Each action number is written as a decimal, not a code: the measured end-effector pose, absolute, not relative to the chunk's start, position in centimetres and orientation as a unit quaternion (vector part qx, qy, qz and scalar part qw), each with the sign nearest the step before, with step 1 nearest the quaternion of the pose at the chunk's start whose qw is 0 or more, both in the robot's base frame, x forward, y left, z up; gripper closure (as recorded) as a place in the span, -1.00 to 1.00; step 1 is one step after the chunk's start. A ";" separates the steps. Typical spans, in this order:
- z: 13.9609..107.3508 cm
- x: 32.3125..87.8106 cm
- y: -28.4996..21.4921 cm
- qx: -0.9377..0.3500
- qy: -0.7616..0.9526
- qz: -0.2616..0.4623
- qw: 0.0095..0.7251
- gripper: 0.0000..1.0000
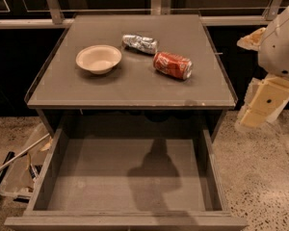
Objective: Place coke can into top drawer
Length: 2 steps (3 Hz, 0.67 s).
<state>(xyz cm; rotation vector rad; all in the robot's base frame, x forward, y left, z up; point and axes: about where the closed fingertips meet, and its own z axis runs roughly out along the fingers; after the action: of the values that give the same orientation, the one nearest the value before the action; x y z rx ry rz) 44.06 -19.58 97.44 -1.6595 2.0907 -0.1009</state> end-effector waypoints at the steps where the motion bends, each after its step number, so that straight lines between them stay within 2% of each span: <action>1: 97.9 46.7 -18.3 -0.611 0.740 -0.028 0.279 -1.00; 2: 98.1 50.2 -17.3 -0.616 0.726 -0.011 0.305 -1.00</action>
Offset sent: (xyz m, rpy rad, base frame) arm 0.1249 0.0401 0.0149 0.2080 -0.1257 0.1329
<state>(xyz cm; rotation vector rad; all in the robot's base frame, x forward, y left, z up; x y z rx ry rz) 50.22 -17.25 98.14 -1.6310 1.9228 -0.0288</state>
